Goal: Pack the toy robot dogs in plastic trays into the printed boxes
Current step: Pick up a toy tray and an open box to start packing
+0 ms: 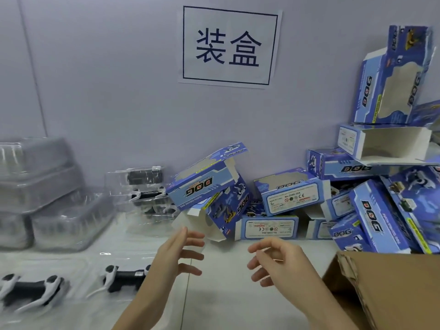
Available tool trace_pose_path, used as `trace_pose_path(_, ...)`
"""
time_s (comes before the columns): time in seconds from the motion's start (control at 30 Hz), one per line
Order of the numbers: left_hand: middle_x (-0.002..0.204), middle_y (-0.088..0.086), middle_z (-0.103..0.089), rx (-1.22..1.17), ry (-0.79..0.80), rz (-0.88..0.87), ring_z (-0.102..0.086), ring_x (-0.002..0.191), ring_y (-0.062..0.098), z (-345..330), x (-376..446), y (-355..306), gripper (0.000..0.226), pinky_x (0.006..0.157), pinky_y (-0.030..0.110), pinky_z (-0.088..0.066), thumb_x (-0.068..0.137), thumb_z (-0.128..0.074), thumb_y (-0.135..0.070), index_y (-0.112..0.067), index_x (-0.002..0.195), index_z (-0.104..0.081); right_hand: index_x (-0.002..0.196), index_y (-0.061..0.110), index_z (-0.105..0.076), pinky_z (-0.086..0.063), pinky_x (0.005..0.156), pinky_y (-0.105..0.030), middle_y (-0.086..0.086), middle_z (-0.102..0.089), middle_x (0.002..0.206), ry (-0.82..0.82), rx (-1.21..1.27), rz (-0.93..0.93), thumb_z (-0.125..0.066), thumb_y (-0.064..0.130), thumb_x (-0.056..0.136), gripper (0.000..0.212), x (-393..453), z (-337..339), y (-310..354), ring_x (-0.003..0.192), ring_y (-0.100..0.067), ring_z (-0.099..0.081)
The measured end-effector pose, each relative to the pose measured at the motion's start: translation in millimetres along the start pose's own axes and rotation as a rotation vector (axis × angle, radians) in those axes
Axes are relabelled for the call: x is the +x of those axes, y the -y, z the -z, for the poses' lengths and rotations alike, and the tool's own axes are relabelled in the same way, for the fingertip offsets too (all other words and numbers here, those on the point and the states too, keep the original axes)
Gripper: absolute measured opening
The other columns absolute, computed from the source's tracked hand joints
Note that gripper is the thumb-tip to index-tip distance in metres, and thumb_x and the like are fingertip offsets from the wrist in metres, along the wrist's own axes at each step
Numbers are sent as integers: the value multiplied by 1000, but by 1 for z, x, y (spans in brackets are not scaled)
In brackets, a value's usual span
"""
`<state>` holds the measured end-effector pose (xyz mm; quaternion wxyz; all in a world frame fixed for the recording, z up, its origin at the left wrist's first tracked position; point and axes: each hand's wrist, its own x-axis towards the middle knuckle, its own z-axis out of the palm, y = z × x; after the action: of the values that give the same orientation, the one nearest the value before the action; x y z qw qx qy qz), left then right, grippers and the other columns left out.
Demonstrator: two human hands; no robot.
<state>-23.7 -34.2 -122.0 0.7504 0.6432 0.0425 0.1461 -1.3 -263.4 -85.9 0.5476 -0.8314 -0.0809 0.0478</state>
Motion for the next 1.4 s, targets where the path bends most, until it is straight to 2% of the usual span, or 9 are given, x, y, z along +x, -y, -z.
trace_pose_path(0.07, 103, 16, -75, 10, -10, -3, -71, 86, 30, -1, -1, 1, 53, 67, 42, -61, 97, -46, -50, -8, 104, -78, 111, 31, -62, -65, 74, -40, 4, -77, 83, -22, -47, 23, -66, 22, 99, 15, 16, -6, 6, 74, -17, -76)
trace_pose_path(0.3, 99, 13, -72, 72, -44, -82, -67, 80, 22, -22, -10, 8, 43, 60, 34, -56, 107, -43, -39, -8, 101, -72, 161, 36, 1, -56, 99, -55, -9, -39, 155, -156, 93, 137, -81, 61, 78, 118, 124, -30, 67, 131, -33, -53)
trace_pose_path(0.5, 87, -2, -73, 125, -31, -166, -66, 79, 17, -31, -19, 13, 45, 61, 35, -55, 92, -45, -50, -15, 92, -74, 151, 35, -33, -60, 87, -53, 9, -48, 135, -145, 325, -6, -73, 73, 78, 91, 185, -50, 115, 122, -25, -51)
trace_pose_path(0.7, 86, -3, -72, 118, -41, -175, -65, 78, 16, -29, -20, 10, 49, 58, 32, -54, 101, -48, -55, -15, 91, -73, 127, 14, -55, -55, 100, -56, -14, -66, 125, -175, 342, -75, -73, 47, 88, 55, 198, -77, 86, 117, -35, -63)
trace_pose_path(0.87, 95, 5, -70, 78, -150, -163, -65, 78, 16, -22, -13, 11, 23, 56, 32, -53, 101, -58, -39, -18, 99, -69, 120, 26, -45, -48, 81, -41, 6, -55, 95, -449, 496, 185, -81, 43, 86, 53, 154, -59, 73, 87, -9, -60)
trace_pose_path(0.97, 103, 7, -65, 59, -263, -202, -67, 78, 13, -12, -7, 7, 7, 58, 33, -57, 105, -62, -26, -20, 110, -60, 137, 27, -35, -50, 93, -21, 6, -62, 116, -553, 453, 431, -87, 32, 83, 76, 112, -33, 63, 105, -3, -62)
trace_pose_path(1.03, 106, 1, -66, 45, -308, -226, -71, 81, 11, -5, -5, 3, 17, 66, 37, -61, 102, -65, -33, -24, 114, -57, 144, 23, -31, -49, 85, -5, 4, -62, 131, -579, 477, 528, -90, 24, 80, 87, 85, -17, 54, 110, 8, -62)
trace_pose_path(1.2, 118, -10, -65, 55, -242, -225, -74, 92, 8, -1, -6, -8, 50, 84, 46, -61, 81, -67, -54, -36, 126, -55, 147, 38, -40, -60, 81, -23, 1, -76, 111, -443, 711, 422, -93, 36, 66, 97, 37, 6, 10, 99, -10, -73)
trace_pose_path(1.4, 140, -25, -58, 359, 78, -127, -55, 131, -1, -12, -24, -4, 47, 103, 24, -47, 98, -59, -57, -48, 143, -47, 135, 27, -57, -63, 70, -29, -6, -77, 119, -258, 862, 223, -83, 44, 69, 72, 20, 7, -28, 102, -23, -77)
